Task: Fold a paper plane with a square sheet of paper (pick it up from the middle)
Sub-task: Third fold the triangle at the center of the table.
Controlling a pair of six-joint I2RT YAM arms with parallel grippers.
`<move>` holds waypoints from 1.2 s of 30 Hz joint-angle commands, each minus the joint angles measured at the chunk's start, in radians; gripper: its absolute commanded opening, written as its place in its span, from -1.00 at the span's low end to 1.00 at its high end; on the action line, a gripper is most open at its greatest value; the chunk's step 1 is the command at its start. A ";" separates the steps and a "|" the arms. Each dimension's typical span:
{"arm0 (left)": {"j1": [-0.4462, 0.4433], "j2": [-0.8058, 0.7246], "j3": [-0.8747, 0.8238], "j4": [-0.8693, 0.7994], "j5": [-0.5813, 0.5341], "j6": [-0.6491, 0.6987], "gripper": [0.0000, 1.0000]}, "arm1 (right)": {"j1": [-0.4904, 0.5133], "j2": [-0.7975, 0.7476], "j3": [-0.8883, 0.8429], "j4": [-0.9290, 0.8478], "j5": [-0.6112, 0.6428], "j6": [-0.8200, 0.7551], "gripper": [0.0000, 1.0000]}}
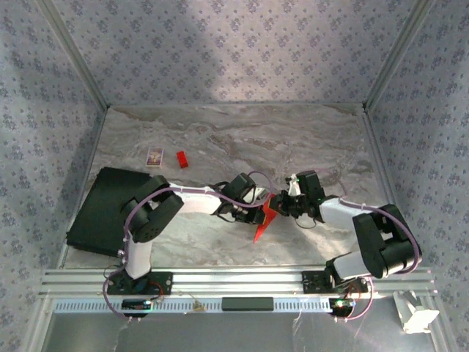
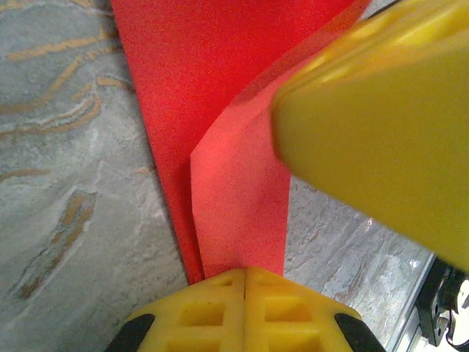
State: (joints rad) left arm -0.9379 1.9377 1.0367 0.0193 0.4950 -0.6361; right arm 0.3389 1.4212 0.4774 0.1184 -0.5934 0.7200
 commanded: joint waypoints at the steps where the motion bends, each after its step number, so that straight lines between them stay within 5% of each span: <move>1: -0.001 0.047 -0.029 -0.161 -0.024 0.019 -0.98 | -0.001 0.041 -0.012 -0.031 0.053 -0.041 -0.85; 16: -0.003 0.051 -0.054 -0.154 -0.023 0.011 -1.00 | -0.156 0.192 0.050 0.038 0.005 -0.056 -0.85; 31: -0.001 0.047 -0.068 -0.147 -0.029 0.016 -1.00 | -0.244 0.200 0.116 -0.087 0.190 -0.072 -0.84; 36: 0.000 0.050 -0.063 -0.159 -0.030 0.029 -1.00 | -0.270 0.216 0.133 -0.073 0.165 -0.062 -0.84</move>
State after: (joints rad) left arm -0.9360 1.9388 1.0241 0.0463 0.5011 -0.6357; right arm 0.1120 1.5993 0.5854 0.0860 -0.5869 0.6815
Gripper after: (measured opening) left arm 0.045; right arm 0.083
